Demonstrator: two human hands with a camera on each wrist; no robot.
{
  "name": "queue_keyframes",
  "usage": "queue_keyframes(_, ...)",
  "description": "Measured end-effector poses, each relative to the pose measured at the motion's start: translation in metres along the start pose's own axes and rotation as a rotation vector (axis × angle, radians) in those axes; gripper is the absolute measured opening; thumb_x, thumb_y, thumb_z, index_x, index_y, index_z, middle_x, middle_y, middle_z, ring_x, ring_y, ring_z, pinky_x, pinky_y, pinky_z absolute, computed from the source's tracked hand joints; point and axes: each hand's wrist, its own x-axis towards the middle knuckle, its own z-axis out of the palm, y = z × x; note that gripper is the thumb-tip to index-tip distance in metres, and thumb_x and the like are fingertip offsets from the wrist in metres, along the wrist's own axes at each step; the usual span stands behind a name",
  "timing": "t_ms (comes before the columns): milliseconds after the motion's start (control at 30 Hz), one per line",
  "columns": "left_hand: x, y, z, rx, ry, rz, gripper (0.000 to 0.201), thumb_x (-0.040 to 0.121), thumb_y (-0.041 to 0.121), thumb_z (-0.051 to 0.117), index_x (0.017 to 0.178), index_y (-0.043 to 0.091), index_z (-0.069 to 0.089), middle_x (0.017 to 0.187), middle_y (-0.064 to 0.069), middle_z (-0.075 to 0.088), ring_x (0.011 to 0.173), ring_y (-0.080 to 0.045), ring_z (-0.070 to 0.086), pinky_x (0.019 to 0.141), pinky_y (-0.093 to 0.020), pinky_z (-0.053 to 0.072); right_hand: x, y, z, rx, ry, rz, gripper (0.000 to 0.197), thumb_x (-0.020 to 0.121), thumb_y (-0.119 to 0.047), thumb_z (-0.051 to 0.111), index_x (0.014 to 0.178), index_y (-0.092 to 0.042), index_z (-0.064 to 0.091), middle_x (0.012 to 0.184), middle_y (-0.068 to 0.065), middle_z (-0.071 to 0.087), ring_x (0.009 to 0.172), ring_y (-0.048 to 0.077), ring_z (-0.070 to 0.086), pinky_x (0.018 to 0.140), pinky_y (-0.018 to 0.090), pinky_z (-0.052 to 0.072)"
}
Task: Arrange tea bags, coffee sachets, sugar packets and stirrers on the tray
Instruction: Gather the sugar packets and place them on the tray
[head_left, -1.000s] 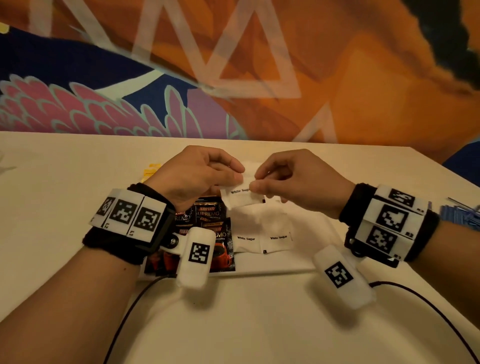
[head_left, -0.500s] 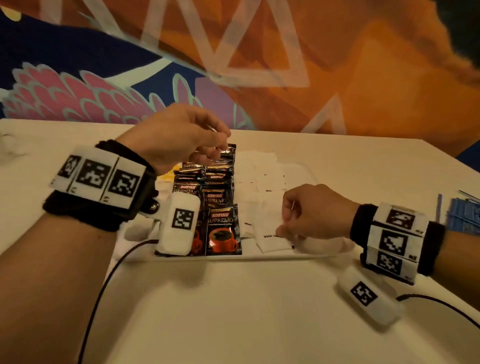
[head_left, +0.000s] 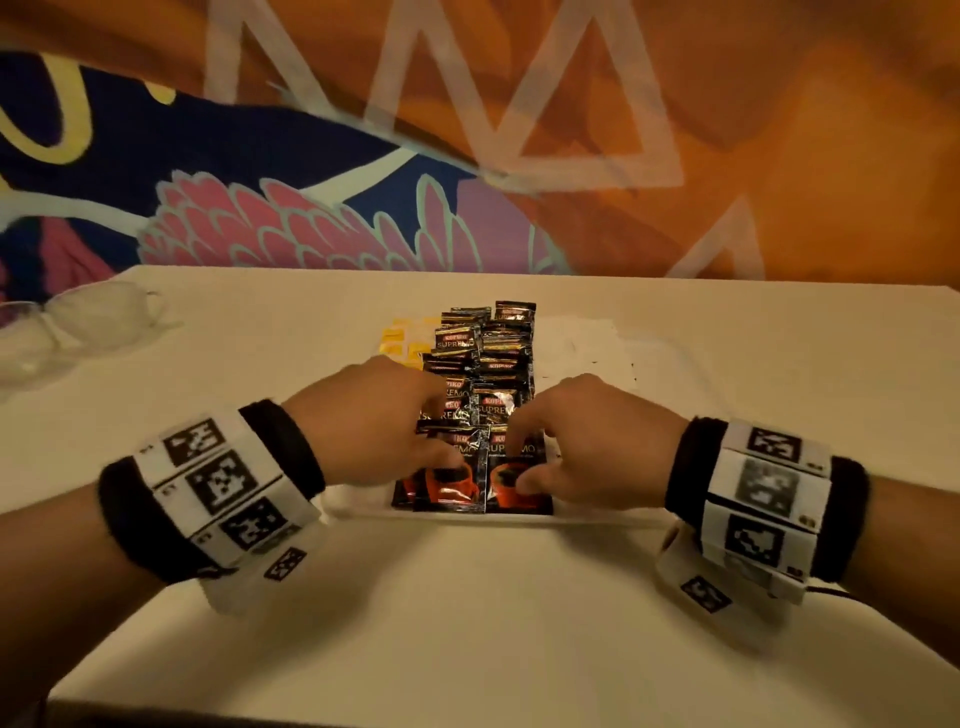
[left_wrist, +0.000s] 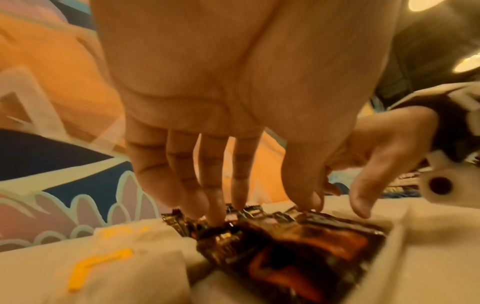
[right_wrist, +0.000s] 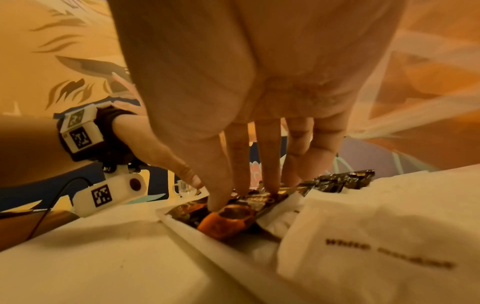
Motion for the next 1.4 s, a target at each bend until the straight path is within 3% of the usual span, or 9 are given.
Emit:
queue_keyframes(67, -0.002, 0.006, 0.009, 0.020, 0.007, 0.022, 0.041, 0.081, 0.059, 0.063, 0.107, 0.030, 0.052, 0.081, 0.015, 0.048, 0.074, -0.008, 0.051, 0.054, -0.022, 0.034, 0.002, -0.002, 0.005, -0.035, 0.004, 0.000, 0.031, 0.082, -0.044, 0.069, 0.111, -0.032, 0.064, 0.110, -0.006, 0.065, 0.095, 0.015, 0.058, 0.074, 0.030, 0.049)
queue_keyframes(367, 0.001, 0.009, 0.016, -0.041, 0.052, 0.048, 0.040, 0.080, 0.058, 0.064, 0.103, 0.031, 0.045, 0.085, 0.015, 0.045, 0.080, -0.011, 0.050, 0.065, -0.028, 0.040, 0.004, -0.004, 0.007, -0.042, 0.025, -0.006, 0.029, 0.082, -0.045, 0.070, 0.106, -0.030, 0.064, 0.107, -0.006, 0.062, 0.099, 0.016, 0.057, 0.078, 0.031, 0.051)
queue_keyframes(533, 0.001, -0.008, -0.003, -0.099, 0.121, -0.003, 0.041, 0.080, 0.059, 0.061, 0.109, 0.033, 0.048, 0.096, 0.011, 0.053, 0.084, -0.009, 0.051, 0.073, -0.029, 0.046, -0.007, 0.009, -0.021, 0.067, 0.075, 0.027, 0.028, 0.082, -0.048, 0.069, 0.105, -0.033, 0.065, 0.106, -0.014, 0.059, 0.091, 0.007, 0.058, 0.072, 0.023, 0.044)
queue_keyframes(700, 0.006, -0.010, -0.012, -0.097, 0.126, -0.019, 0.036, 0.080, 0.056, 0.063, 0.105, 0.032, 0.053, 0.093, 0.013, 0.055, 0.074, -0.002, 0.048, 0.065, -0.024, 0.037, -0.026, 0.036, -0.046, 0.025, 0.042, 0.141, 0.026, 0.085, -0.046, 0.066, 0.107, -0.032, 0.064, 0.097, -0.017, 0.059, 0.090, 0.004, 0.056, 0.070, 0.018, 0.041)
queue_keyframes(867, 0.014, 0.015, -0.023, -0.155, 0.137, 0.036, 0.027, 0.083, 0.050, 0.063, 0.101, 0.032, 0.056, 0.088, 0.014, 0.060, 0.071, -0.002, 0.055, 0.060, -0.018, 0.040, -0.056, 0.068, -0.061, 0.036, 0.035, 0.281, 0.022, 0.090, -0.043, 0.060, 0.109, -0.031, 0.064, 0.103, -0.013, 0.065, 0.093, 0.009, 0.059, 0.084, 0.027, 0.048)
queue_keyframes(1000, 0.033, 0.070, -0.040, -0.226, 0.140, 0.114, 0.019, 0.086, 0.043, 0.063, 0.099, 0.031, 0.058, 0.086, 0.014, 0.061, 0.075, -0.002, 0.056, 0.060, -0.017, 0.039, -0.091, 0.100, -0.072, 0.072, 0.068, 0.374, 0.020, 0.095, -0.038, 0.053, 0.112, -0.029, 0.062, 0.104, -0.009, 0.065, 0.090, 0.011, 0.058, 0.081, 0.028, 0.045)
queue_keyframes(1167, 0.075, 0.179, -0.057, -0.346, 0.083, 0.247, 0.018, 0.088, 0.039, 0.063, 0.098, 0.024, 0.058, 0.084, 0.006, 0.064, 0.069, -0.014, 0.066, 0.060, -0.030, 0.054, -0.155, 0.141, -0.078, 0.104, 0.118, 0.510, 0.021, 0.097, -0.033, 0.050, 0.114, -0.028, 0.060, 0.105, -0.006, 0.066, 0.091, 0.013, 0.060, 0.083, 0.031, 0.048)
queue_keyframes(1300, 0.112, 0.278, -0.057, -0.347, -0.070, 0.311, 0.030, 0.091, 0.038, 0.061, 0.105, 0.012, 0.061, 0.088, -0.007, 0.068, 0.076, -0.022, 0.069, 0.074, -0.039, 0.059, -0.216, 0.182, -0.080, 0.116, 0.120, 0.641, 0.019, 0.097, -0.030, 0.048, 0.112, -0.027, 0.059, 0.105, -0.005, 0.066, 0.086, 0.011, 0.060, 0.080, 0.030, 0.048)
queue_keyframes(1400, 0.144, 0.348, -0.046, -0.287, -0.158, 0.329, 0.042, 0.090, 0.042, 0.060, 0.111, 0.005, 0.061, 0.101, -0.011, 0.067, 0.088, -0.025, 0.067, 0.080, -0.041, 0.058, -0.259, 0.214, -0.083, 0.079, 0.135, 0.742, 0.019, 0.097, -0.029, 0.048, 0.111, -0.025, 0.060, 0.111, -0.004, 0.062, 0.092, 0.016, 0.056, 0.078, 0.027, 0.042)
